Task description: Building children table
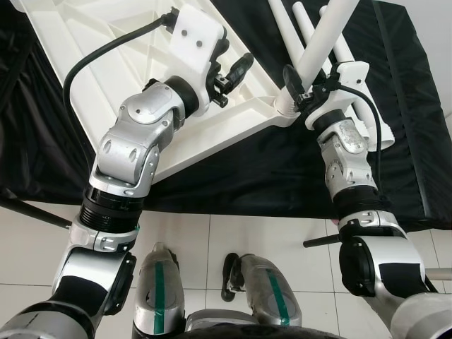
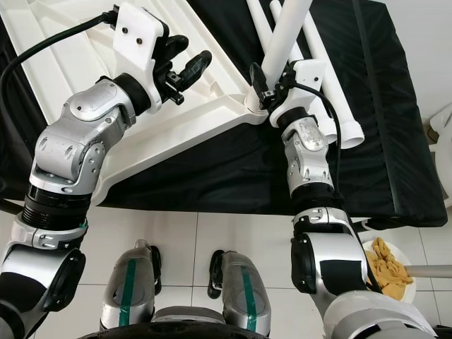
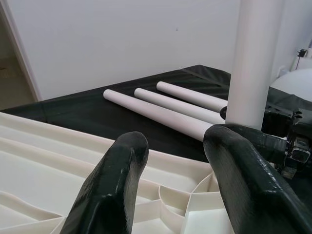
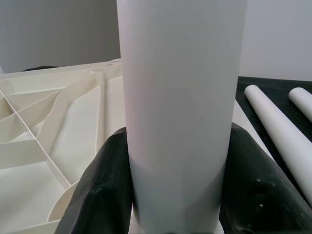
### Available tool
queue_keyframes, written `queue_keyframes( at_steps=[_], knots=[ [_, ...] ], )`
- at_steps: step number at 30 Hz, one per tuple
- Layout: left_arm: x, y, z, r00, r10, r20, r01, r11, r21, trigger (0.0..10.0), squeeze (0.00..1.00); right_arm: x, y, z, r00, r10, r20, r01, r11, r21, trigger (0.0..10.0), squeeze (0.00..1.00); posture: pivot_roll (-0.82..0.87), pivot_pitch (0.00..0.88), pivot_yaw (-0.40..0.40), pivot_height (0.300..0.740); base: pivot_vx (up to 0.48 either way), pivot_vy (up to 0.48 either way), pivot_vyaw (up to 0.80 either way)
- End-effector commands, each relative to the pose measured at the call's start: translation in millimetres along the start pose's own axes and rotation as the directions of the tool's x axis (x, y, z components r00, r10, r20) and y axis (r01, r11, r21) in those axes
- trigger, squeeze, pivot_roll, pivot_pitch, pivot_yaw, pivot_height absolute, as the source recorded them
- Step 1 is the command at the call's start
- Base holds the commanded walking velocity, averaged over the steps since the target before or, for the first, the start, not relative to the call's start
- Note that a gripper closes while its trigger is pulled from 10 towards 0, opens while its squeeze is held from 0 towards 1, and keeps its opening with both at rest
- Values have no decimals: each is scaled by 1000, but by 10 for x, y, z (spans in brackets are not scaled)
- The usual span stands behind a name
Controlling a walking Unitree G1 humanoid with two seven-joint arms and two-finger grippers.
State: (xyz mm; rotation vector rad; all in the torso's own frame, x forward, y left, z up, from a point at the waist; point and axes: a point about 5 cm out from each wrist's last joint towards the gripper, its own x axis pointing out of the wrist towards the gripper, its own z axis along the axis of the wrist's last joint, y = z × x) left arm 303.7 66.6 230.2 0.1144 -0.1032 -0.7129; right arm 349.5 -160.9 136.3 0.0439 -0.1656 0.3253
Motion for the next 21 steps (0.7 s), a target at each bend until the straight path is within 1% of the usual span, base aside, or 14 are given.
queue_keyframes(
  at_steps=[1, 3, 7, 12, 13, 15, 16, 18, 21],
  knots=[
    [11, -21, 32, 1000, -16, 5, 16, 1000, -5, 10000, 0, -269, 31, -508, 970, 0, -245, 3, 1000, 11, 10000, 0, 98, 83, -70, 740, 0, 0, 0],
    [9, -22, 34, 1000, -16, 6, 16, 1000, -5, 10000, 0, -297, 58, -529, 969, 14, -247, -16, 1000, -6, 10000, 0, 97, 87, -69, 740, 0, 0, 0],
    [3, -26, 37, 1000, -17, 6, 17, 1000, -6, 10000, 0, -369, 106, -567, 972, 37, -233, -41, 999, -11, 10000, 0, 96, 89, -69, 740, 0, 0, 0],
    [2, -26, 36, 1000, -16, 6, 16, 1000, -6, 10000, 0, -384, 113, -571, 973, 39, -226, -42, 999, -10, 10000, 0, 97, 90, -70, 740, 0, 0, 0],
    [-1, -24, 37, 1000, -15, 6, 15, 1000, -7, 10000, 0, -426, 126, -534, 987, 34, -155, -34, 999, -1, 10000, 0, 98, 91, -70, 740, 0, 0, 0],
    [-1, -24, 37, 1000, -15, 6, 15, 1000, -7, 10000, 0, -426, 126, -534, 987, 34, -155, -34, 999, -1, 10000, 0, 98, 91, -70, 740, 0, 0, 0],
    [-3, -22, 37, 1000, -15, 6, 15, 1000, -7, 10000, 0, -450, 131, -528, 990, 33, -134, -32, 999, 13, 10000, 0, 99, 91, -69, 740, 0, 0, 0],
    [-5, -20, 37, 1000, -15, 6, 15, 1000, -7, 10000, 0, -472, 134, -533, 992, 29, -126, -26, 999, 24, 10000, 0, 98, 92, -67, 740, 0, 0, 0],
    [-8, -18, 38, 1000, -15, 6, 15, 1000, -6, 10000, 0, -497, 133, -554, 991, 20, -131, -15, 999, 35, 10000, 0, 99, 92, -66, 740, 0, 0, 0]
  ],
)
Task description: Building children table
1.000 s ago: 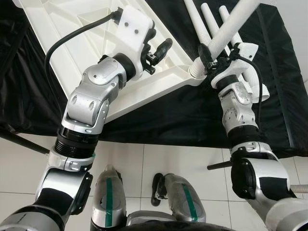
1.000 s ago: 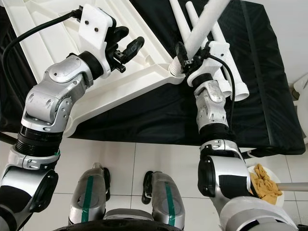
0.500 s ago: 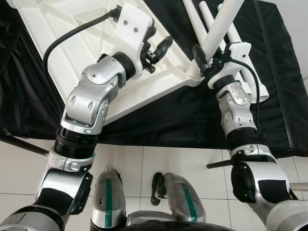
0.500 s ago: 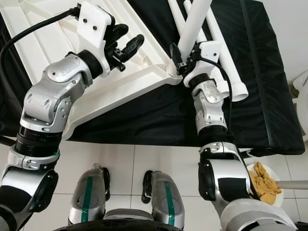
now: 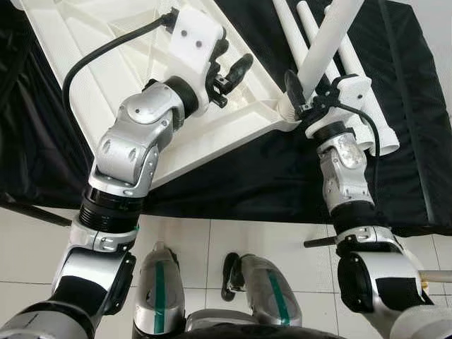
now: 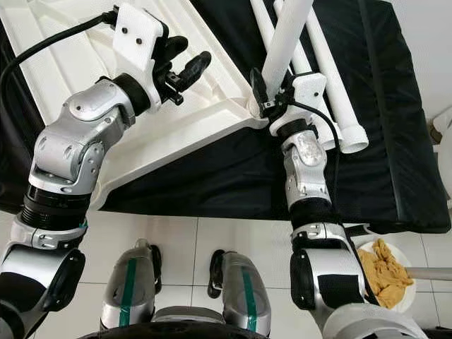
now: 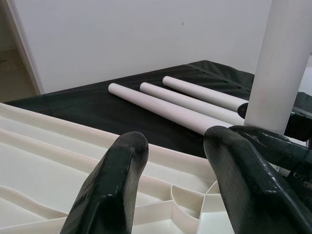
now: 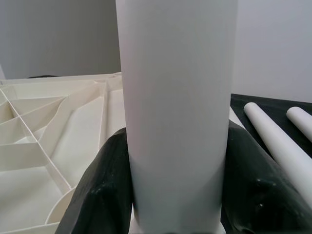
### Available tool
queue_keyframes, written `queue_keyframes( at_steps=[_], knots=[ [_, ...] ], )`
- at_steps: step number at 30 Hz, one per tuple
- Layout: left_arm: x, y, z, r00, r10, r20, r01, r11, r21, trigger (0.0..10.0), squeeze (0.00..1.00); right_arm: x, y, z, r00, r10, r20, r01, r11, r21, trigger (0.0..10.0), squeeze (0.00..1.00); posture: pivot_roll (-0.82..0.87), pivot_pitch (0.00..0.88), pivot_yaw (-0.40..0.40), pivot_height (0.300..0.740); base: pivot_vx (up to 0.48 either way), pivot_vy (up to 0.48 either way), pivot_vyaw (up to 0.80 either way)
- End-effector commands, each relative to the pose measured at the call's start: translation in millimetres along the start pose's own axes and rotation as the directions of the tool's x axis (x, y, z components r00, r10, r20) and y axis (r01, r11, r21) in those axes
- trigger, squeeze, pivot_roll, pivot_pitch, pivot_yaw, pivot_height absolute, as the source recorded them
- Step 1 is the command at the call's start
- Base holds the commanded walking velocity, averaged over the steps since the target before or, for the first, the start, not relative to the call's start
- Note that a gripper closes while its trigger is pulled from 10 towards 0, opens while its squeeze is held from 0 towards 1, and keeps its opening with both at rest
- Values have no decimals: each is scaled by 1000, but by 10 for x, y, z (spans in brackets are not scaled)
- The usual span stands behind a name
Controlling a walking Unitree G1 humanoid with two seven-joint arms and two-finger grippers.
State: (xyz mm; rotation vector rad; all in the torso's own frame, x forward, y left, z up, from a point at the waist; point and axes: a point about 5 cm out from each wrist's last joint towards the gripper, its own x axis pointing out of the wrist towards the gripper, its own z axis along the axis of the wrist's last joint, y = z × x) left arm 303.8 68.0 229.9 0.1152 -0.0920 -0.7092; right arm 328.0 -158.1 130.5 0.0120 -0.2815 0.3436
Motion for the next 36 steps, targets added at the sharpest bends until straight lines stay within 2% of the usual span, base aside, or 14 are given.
queue_keyframes(
  at_steps=[1, 6, 15, 20, 25, 27, 30, 36],
  knots=[
    [1, -29, 46, 1000, -19, 16, 19, 1000, -2, 10000, 0, -379, 62, -505, 971, -12, -238, 34, 996, 87, 10000, 0, 98, 92, -65, 740, 0, 0, 0],
    [-2, -32, 51, 1000, -24, 16, 24, 1000, -2, 10000, 0, -468, 33, -519, 974, -73, -214, 88, 994, 65, 10000, 0, 98, 93, -62, 740, 0, 0, 0],
    [1, -32, 54, 1000, -27, 16, 27, 1000, -1, 10000, 0, -464, 33, -514, 975, -95, -198, 113, 990, 81, 10000, 0, 98, 92, -59, 740, 0, 0, 0],
    [1, -35, 63, 999, -28, 16, 28, 1000, 1, 10000, 0, -299, 71, -379, 989, -81, -124, 92, 992, 91, 10000, 0, 102, 91, -59, 740, 0, 0, 0],
    [-1, -40, 64, 999, -29, 16, 29, 1000, 1, 10000, 0, -253, 83, -345, 991, -75, -112, 87, 991, 103, 10000, 0, 104, 91, -60, 740, 0, 0, 0],
    [-4, -36, 60, 1000, -26, 15, 26, 1000, 0, 10000, 0, -127, 83, -202, 997, -60, -54, 65, 992, 106, 10000, 0, 105, 90, -61, 740, 0, 0, 0],
    [-5, -37, 60, 1000, -26, 14, 26, 1000, 1, 10000, 0, -35, 92, -80, 999, -43, -7, 44, 992, 114, 10000, 0, 106, 90, -62, 740, 0, 0, 0],
    [-7, -37, 61, 1000, -25, 15, 25, 1000, 2, 10000, 0, 52, 89, 79, 997, -40, 63, 31, 990, 136, 10000, 0, 108, 86, -65, 740, 0, 0, 0]
  ],
)
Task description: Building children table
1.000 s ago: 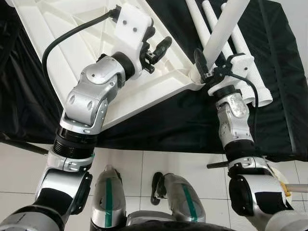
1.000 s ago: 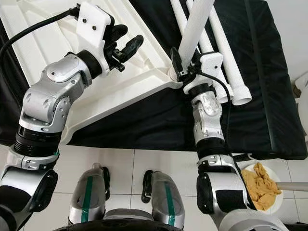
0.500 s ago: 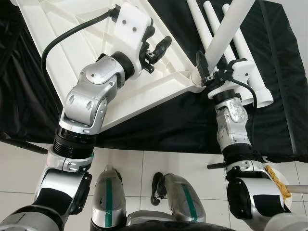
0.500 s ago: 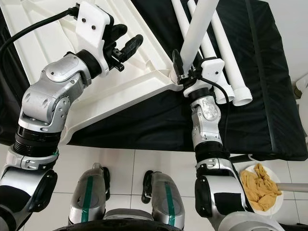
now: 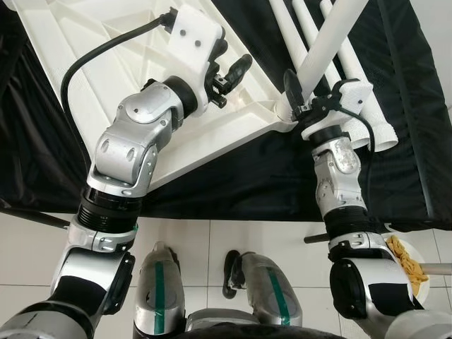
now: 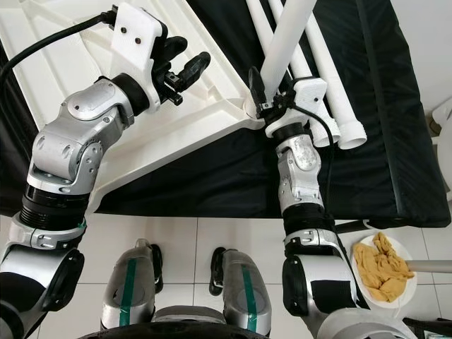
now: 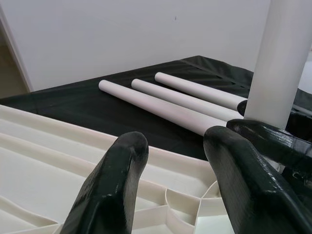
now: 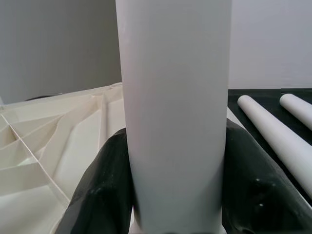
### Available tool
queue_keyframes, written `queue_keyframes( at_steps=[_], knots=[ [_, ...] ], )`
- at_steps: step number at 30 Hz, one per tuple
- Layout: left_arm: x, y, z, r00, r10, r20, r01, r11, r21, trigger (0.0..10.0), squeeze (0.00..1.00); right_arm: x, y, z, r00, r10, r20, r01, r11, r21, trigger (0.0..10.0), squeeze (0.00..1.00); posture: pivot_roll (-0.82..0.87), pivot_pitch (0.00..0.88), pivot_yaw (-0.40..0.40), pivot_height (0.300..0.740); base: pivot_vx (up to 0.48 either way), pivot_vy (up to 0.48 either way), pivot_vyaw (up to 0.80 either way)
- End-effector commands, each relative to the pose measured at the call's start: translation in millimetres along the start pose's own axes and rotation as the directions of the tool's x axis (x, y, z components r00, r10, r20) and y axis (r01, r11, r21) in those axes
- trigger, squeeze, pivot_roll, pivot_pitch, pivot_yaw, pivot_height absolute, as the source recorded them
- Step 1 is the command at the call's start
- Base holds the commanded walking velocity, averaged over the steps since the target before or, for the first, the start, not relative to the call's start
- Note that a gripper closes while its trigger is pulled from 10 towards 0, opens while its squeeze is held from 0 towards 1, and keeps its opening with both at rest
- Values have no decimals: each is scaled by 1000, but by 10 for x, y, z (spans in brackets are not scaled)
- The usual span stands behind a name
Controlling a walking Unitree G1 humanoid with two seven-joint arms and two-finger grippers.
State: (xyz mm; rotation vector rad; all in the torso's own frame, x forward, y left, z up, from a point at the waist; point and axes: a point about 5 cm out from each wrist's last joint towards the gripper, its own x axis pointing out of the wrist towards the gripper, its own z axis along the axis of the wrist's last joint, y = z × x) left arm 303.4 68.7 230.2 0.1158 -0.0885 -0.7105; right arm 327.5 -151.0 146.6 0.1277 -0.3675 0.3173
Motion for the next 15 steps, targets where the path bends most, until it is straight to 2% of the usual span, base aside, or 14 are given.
queue_keyframes(
  at_steps=[1, 9, 15],
  knots=[
    [1, -40, 57, 1000, -24, 18, 24, 1000, 2, 10000, 0, -16, 15, -70, 999, -1, -39, 3, 999, 41, 10000, 0, 108, 86, -65, 740, 0, 0, 0],
    [-4, -46, 63, 1000, -24, 20, 24, 1000, 3, 10000, 0, -78, 43, -138, 997, 13, -70, -10, 999, 31, 10000, 0, 111, 86, -68, 740, 0, 0, 0],
    [-5, -50, 62, 999, -25, 20, 25, 1000, 2, 10000, 0, -55, 41, -87, 998, 17, -64, -15, 1000, 17, 10000, 0, 109, 86, -67, 740, 0, 0, 0]
  ],
)
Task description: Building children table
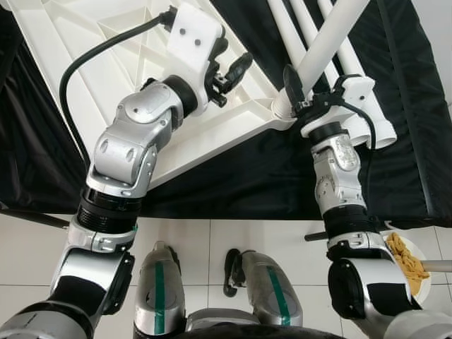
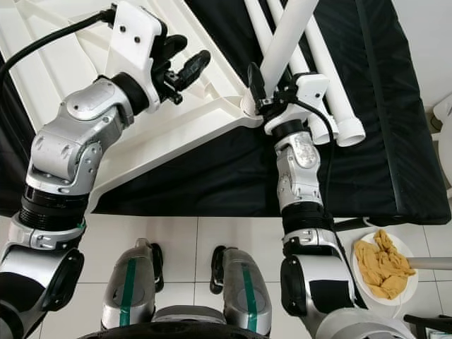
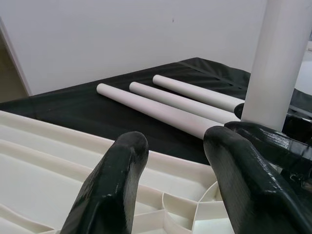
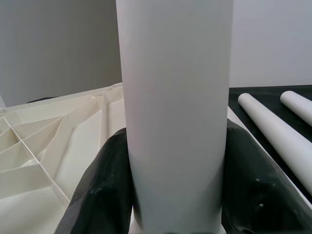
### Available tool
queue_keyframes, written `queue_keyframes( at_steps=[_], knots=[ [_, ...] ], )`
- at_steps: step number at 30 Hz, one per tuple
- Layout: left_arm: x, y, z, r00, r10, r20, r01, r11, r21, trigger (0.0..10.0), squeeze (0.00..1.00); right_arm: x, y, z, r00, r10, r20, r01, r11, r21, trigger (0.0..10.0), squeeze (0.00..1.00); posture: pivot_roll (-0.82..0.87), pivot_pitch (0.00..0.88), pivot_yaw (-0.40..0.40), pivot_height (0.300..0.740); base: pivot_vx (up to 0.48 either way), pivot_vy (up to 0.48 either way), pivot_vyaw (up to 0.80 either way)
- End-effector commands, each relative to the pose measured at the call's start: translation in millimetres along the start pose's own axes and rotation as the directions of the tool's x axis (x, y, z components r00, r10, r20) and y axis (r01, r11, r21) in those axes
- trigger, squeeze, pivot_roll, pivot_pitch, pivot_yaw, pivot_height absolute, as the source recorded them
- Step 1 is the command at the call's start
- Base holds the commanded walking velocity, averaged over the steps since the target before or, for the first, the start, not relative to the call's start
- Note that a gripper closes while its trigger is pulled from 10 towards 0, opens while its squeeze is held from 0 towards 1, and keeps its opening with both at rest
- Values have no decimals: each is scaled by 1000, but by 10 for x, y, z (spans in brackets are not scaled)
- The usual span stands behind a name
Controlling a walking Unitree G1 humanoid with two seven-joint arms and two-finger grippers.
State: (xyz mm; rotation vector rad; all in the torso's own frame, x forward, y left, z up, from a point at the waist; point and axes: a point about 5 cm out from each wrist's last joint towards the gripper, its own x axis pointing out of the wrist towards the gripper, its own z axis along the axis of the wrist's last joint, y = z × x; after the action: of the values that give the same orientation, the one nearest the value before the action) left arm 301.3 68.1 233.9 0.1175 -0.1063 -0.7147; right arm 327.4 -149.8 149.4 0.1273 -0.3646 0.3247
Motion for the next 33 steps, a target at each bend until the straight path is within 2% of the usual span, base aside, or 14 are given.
queue_keyframes(
  at_steps=[1, 4, 8, 13, 21, 25, 26, 27, 33],
  knots=[
    [6, -38, 23, 1000, -21, 5, 22, 1000, -6, 10000, 0, -79, 24, -118, 998, 14, -63, -15, 1000, -12, 10000, 0, 109, 86, -67, 740, 0, 0, 0],
    [5, -38, 23, 1000, -21, 5, 21, 1000, -5, 10000, 0, -163, 25, -173, 997, 28, -79, -36, 994, -104, 10000, 0, 109, 88, -68, 740, 0, 0, 0],
    [2, -35, 25, 1000, -19, 5, 19, 1000, -5, 10000, 0, -234, 34, -199, 996, 32, -77, -43, 988, -147, 10000, 0, 110, 91, -68, 740, 0, 0, 0],
    [-8, -37, 22, 1000, -19, 3, 19, 1000, -10, 10000, 0, -342, 40, -245, 997, -3, -79, -11, 986, -169, 10000, 0, 105, 97, -64, 740, 0, 0, 0],
    [-5, -34, 26, 1000, -21, 2, 21, 1000, -7, 10000, 0, -367, 18, -284, 995, -37, -89, 22, 986, -168, 10000, 0, 105, 99, -61, 740, 0, 0, 0],
    [-6, -33, 26, 1000, -20, 2, 20, 1000, -7, 10000, 0, -392, -7, -337, 991, -72, -111, 58, 991, -123, 10000, 0, 107, 99, -62, 740, 0, 0, 0],
    [-9, -32, 28, 1000, -19, 2, 19, 1000, -7, 10000, 0, -425, -46, -410, 983, -111, -147, 103, 993, -60, 10000, 0, 109, 99, -63, 740, 0, 0, 0],
    [-10, -31, 29, 1000, -18, 2, 18, 1000, -7, 10000, 0, -436, -58, -437, 979, -120, -162, 117, 993, -32, 10000, 0, 109, 99, -63, 740, 0, 0, 0],
    [-13, -29, 31, 1000, -18, 1, 18, 1000, -5, 10000, 0, -426, -110, -491, 964, -153, -217, 164, 986, 32, 10000, 0, 108, 100, -62, 740, 0, 0, 0]
  ],
)
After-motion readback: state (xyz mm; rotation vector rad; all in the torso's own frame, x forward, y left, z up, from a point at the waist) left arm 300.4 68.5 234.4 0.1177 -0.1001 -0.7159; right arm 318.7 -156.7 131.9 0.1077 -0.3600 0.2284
